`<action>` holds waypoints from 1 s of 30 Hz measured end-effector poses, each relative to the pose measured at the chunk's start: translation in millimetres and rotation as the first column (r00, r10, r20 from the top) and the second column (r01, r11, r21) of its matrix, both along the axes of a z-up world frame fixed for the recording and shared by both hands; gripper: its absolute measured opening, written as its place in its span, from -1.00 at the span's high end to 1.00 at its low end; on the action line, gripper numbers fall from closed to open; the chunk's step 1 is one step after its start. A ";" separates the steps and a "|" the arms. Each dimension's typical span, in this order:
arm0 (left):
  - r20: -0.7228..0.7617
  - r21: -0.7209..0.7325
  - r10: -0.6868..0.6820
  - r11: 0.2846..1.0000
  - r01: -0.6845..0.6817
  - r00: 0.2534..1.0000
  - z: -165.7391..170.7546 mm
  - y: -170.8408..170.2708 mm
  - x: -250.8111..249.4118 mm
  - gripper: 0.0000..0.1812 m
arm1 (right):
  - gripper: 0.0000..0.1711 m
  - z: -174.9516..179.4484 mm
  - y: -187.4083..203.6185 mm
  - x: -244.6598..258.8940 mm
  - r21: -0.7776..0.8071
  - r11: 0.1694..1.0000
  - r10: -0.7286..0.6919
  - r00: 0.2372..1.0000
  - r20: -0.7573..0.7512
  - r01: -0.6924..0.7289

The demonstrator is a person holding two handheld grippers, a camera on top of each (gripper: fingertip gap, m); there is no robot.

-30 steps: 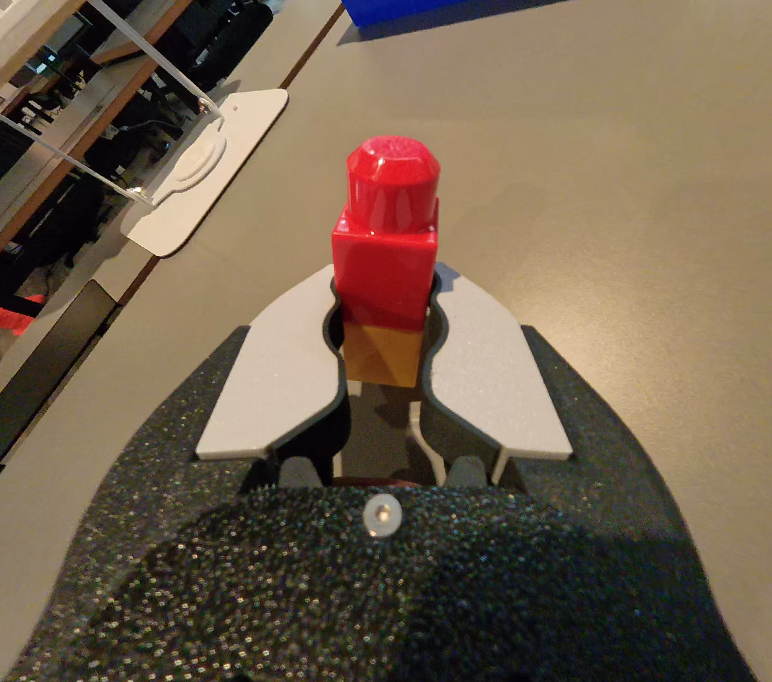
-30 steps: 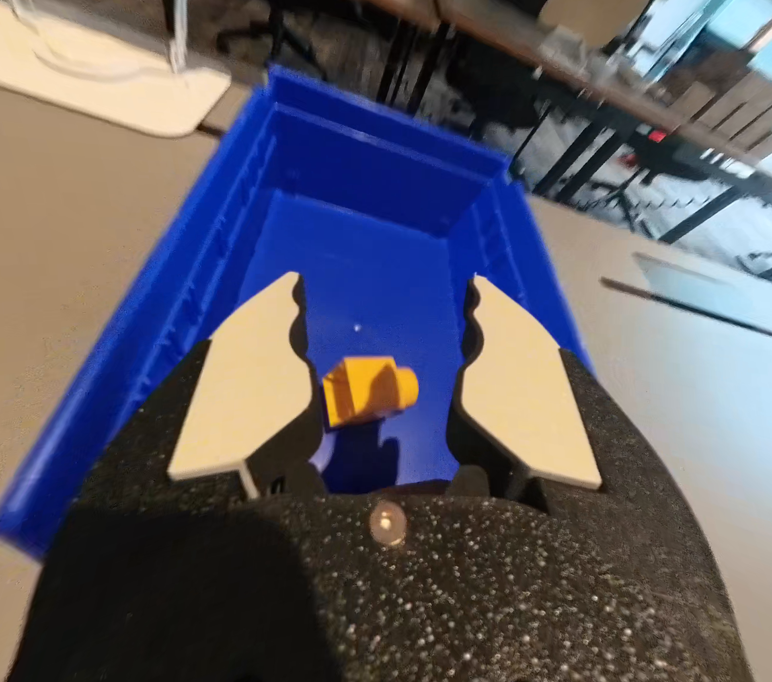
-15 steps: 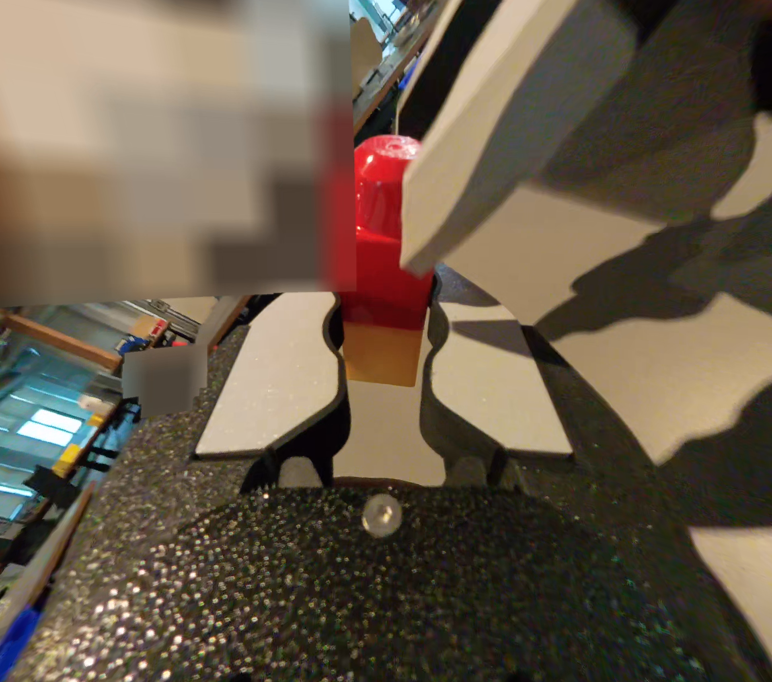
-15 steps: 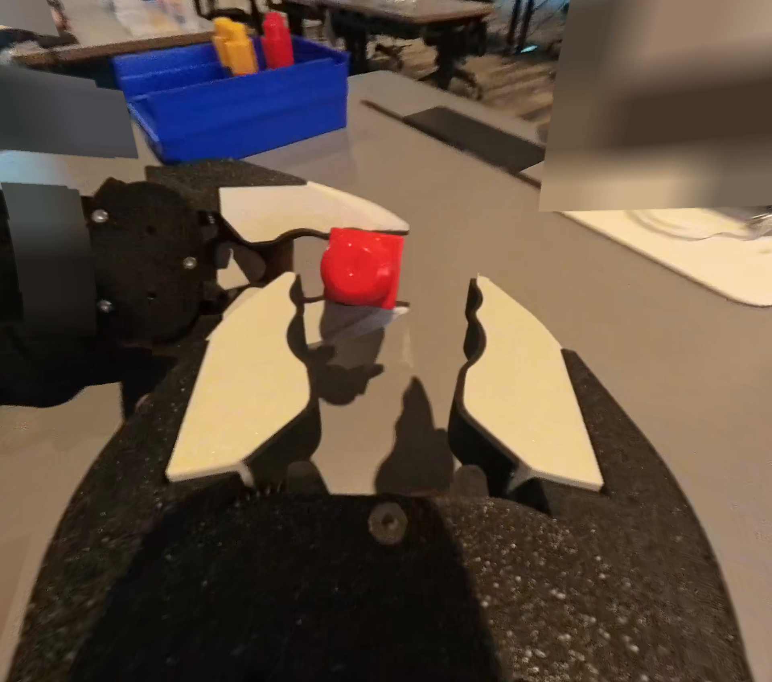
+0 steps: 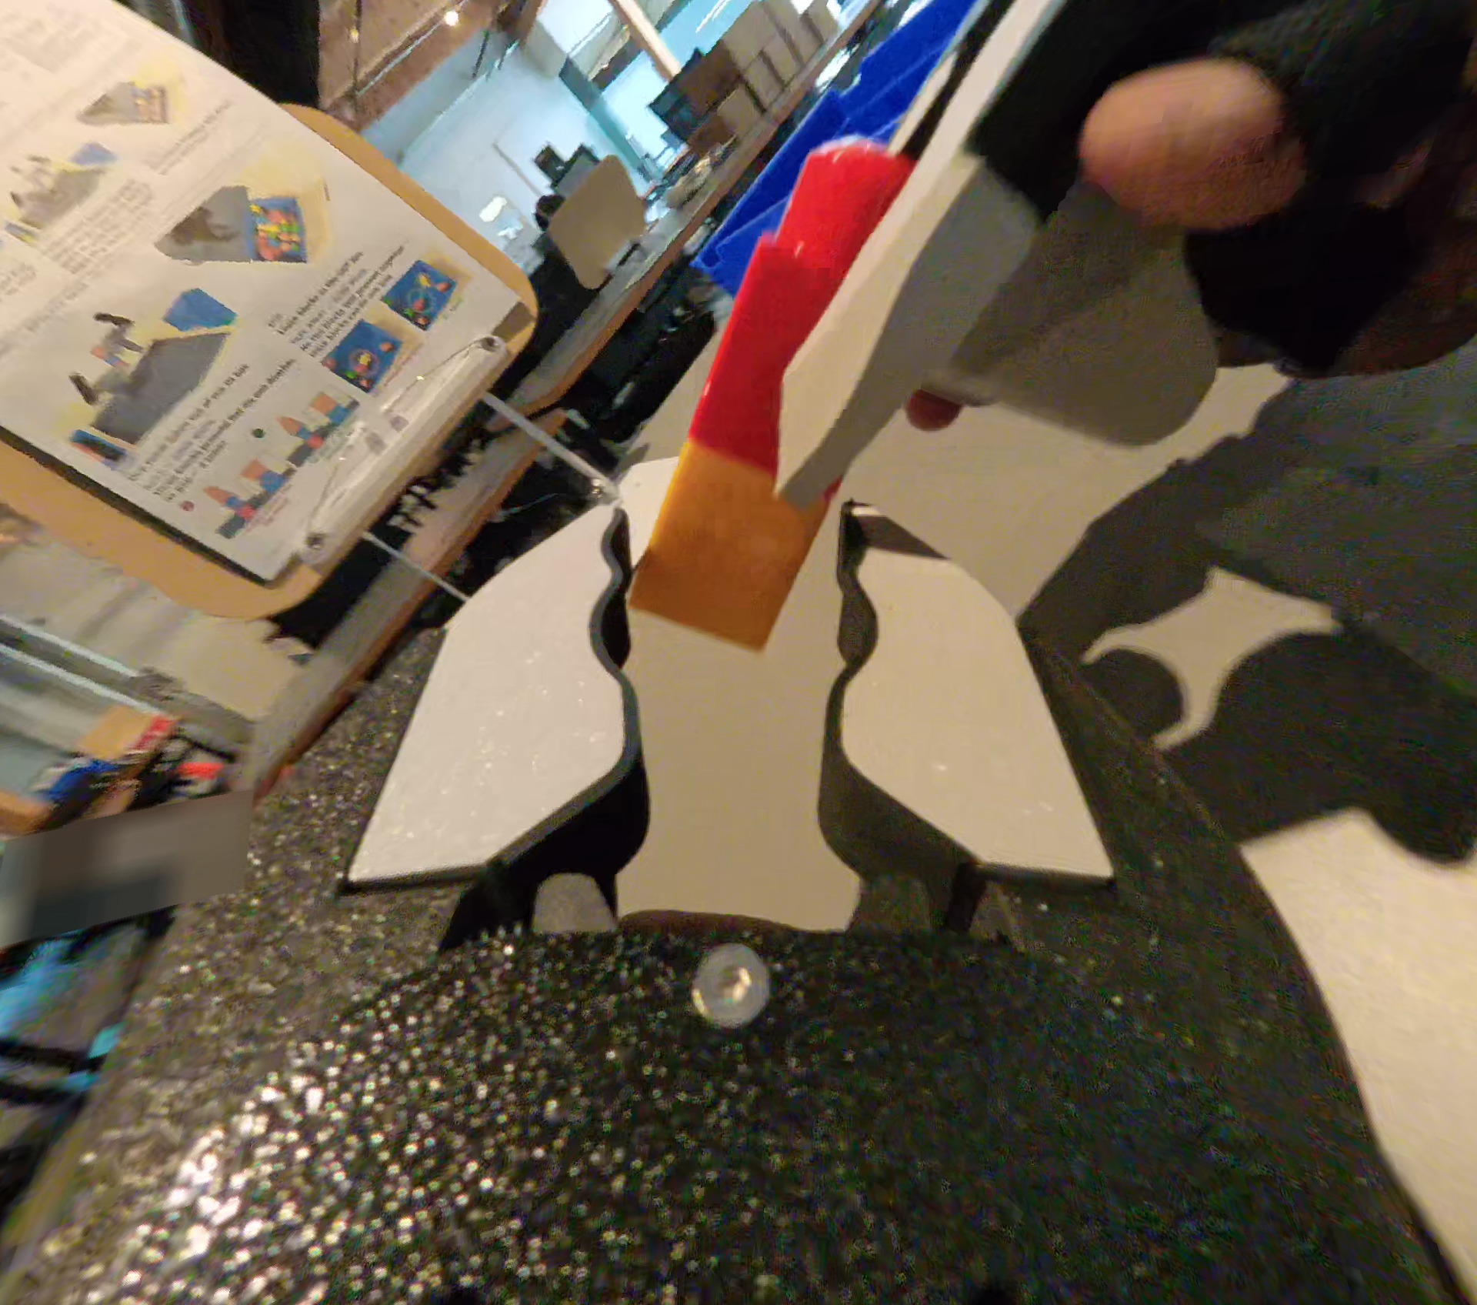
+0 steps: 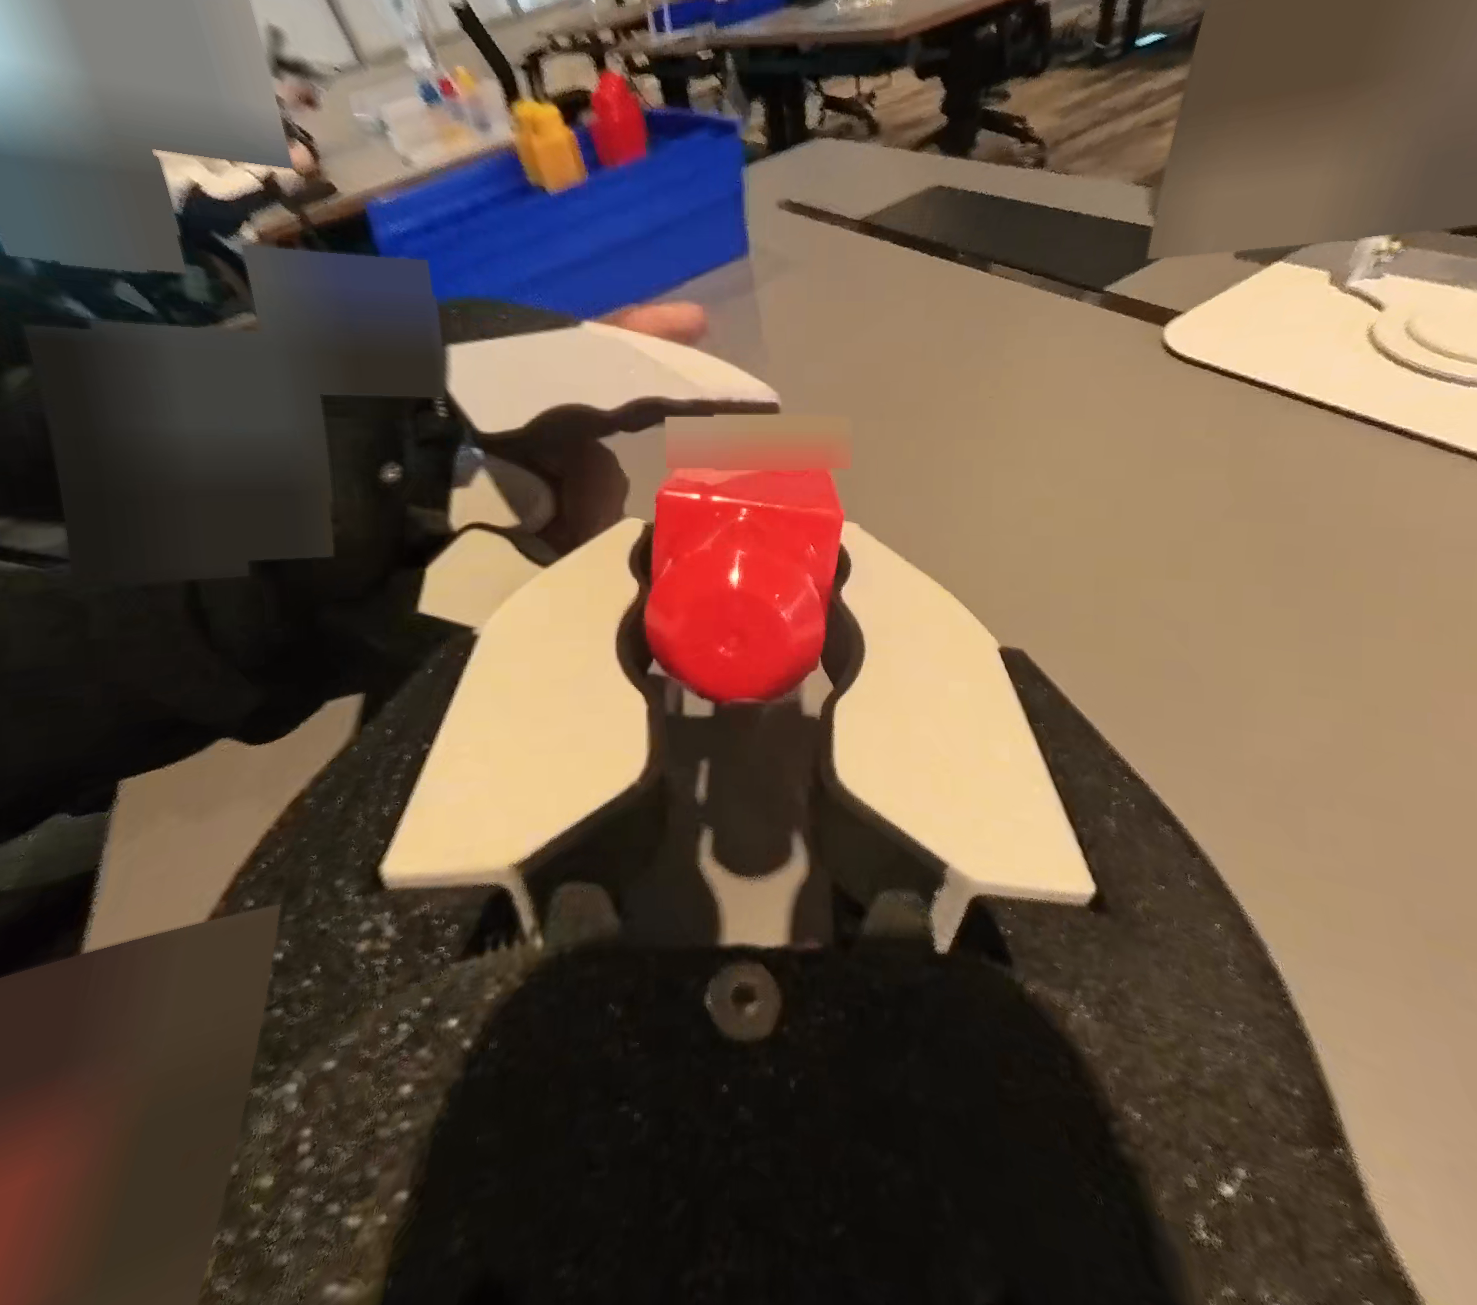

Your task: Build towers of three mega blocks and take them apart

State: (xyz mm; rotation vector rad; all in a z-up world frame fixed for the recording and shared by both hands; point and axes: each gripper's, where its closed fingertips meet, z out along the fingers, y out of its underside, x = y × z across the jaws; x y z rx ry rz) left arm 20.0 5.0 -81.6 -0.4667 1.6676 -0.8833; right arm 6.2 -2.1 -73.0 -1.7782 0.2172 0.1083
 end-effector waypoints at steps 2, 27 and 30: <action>-0.039 -0.050 -0.052 0.997 0.050 0.998 -1.3 1.5 -3.5 0.43 | 0.53 6.5 -4.7 -0.9 0.038 0.999 0.041 0.997 -0.062 -0.039; -0.164 -0.140 -0.224 0.969 0.202 0.961 -12.3 -13.8 -15.0 0.57 | 0.55 7.5 -11.1 -21.5 0.100 0.965 0.259 0.940 -0.222 -0.242; -0.234 -0.228 -0.202 0.962 0.148 0.951 -17.9 -6.5 -10.1 0.57 | 0.55 23.8 -16.4 -11.8 0.083 0.987 0.134 0.989 0.058 -0.139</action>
